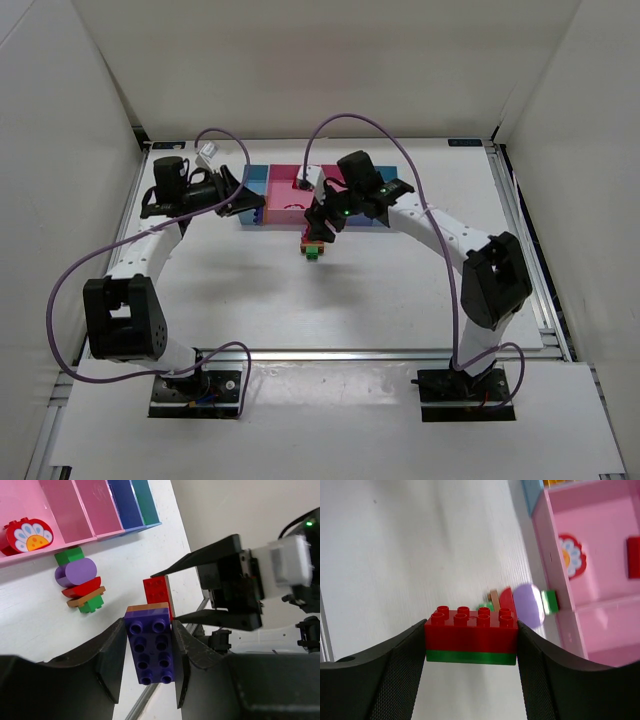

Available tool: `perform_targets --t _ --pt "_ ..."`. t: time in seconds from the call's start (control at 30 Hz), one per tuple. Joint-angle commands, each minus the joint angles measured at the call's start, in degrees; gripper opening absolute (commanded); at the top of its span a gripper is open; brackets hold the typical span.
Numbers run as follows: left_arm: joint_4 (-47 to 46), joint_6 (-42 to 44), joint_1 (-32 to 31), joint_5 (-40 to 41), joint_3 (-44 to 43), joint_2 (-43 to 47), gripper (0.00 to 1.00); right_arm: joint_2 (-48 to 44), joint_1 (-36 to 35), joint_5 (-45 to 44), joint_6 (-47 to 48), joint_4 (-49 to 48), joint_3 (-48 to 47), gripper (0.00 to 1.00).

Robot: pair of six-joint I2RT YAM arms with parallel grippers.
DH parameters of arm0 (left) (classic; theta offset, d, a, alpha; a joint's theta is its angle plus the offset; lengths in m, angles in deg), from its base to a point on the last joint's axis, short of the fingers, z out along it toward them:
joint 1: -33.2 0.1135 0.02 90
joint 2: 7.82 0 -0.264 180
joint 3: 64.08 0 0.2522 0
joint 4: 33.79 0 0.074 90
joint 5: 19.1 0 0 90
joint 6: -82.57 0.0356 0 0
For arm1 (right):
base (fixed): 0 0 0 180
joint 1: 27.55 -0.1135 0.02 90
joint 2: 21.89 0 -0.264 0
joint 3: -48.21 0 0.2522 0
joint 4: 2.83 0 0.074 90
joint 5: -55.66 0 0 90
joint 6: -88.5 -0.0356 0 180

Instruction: Sort the legos into containers by color

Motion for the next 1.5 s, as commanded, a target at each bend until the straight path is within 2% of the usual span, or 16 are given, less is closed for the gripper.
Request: perform_targets --t 0.0,0.4,0.7,0.83,0.97,1.0,1.1,1.37,1.47 --pt "-2.6 -0.9 -0.2 -0.3 0.5 2.3 0.11 -3.9 1.2 -0.4 1.3 1.1 1.5 0.21" --pt "-3.1 -1.0 -1.3 -0.4 -1.6 0.2 0.11 -7.4 3.3 -0.3 3.0 2.6 4.8 0.2" --pt "-2.3 0.4 -3.3 -0.3 -1.2 1.1 0.1 -8.9 5.1 8.6 5.1 9.0 12.3 0.22" --pt "-1.0 1.9 -3.3 0.4 -2.0 1.5 0.1 -8.3 6.1 8.5 6.3 9.8 15.8 0.24" --pt "-0.3 2.3 -3.3 0.5 -1.7 1.9 0.1 -7.5 5.8 2.4 6.1 7.2 18.1 0.35" --pt "-0.3 2.5 -3.3 0.3 -1.2 2.2 0.1 -7.2 5.8 1.3 6.4 6.9 17.9 0.47" --pt "-0.8 2.1 -3.3 -0.7 0.1 2.9 0.1 -6.8 5.8 0.9 5.6 5.7 17.2 0.71" --pt "-12.4 -4.4 -3.3 -3.6 6.4 6.1 0.1 -4.8 6.4 10.5 -1.5 5.3 9.6 0.77" --pt "-14.6 -5.8 -3.3 -4.8 7.0 6.4 0.1 -3.9 6.4 12.7 -1.1 5.8 8.7 0.78"
